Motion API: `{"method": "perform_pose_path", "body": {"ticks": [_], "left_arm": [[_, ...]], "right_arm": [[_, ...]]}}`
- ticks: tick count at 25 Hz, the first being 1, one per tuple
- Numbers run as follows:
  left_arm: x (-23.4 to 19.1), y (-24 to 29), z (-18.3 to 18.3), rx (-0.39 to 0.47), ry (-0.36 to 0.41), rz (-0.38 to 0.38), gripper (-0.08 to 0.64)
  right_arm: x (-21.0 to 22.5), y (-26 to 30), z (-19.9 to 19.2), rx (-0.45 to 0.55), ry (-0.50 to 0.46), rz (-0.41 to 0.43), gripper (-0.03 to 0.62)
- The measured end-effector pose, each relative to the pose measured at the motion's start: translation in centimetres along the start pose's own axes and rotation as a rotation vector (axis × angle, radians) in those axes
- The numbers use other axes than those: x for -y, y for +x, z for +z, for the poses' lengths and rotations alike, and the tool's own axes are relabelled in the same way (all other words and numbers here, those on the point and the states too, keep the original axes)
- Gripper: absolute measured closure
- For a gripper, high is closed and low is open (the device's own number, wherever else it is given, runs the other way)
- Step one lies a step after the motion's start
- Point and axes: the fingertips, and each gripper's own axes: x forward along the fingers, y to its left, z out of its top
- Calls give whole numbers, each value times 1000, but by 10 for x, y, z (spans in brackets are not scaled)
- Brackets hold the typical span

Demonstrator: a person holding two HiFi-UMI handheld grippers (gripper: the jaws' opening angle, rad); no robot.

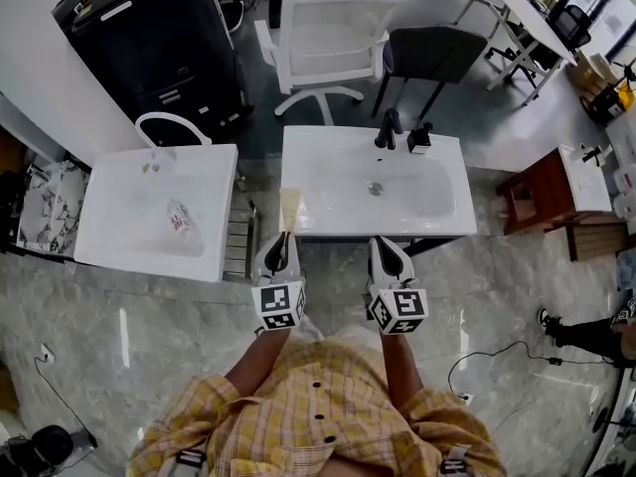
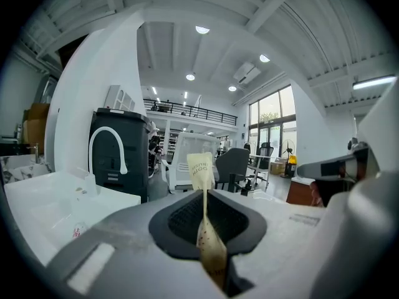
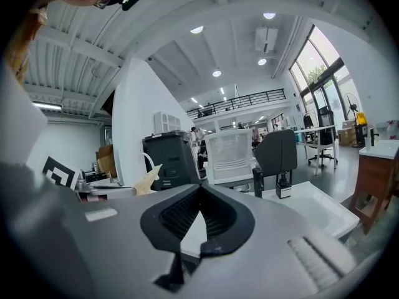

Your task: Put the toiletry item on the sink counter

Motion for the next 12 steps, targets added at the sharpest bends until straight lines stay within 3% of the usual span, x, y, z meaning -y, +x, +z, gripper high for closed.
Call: {"method": "perform_pose_path", "body": {"ticks": [12], "left_arm": [[-10, 37, -5, -30, -2, 20, 540]], "right_arm": [[34, 51, -6, -44, 20, 42, 591]]}}
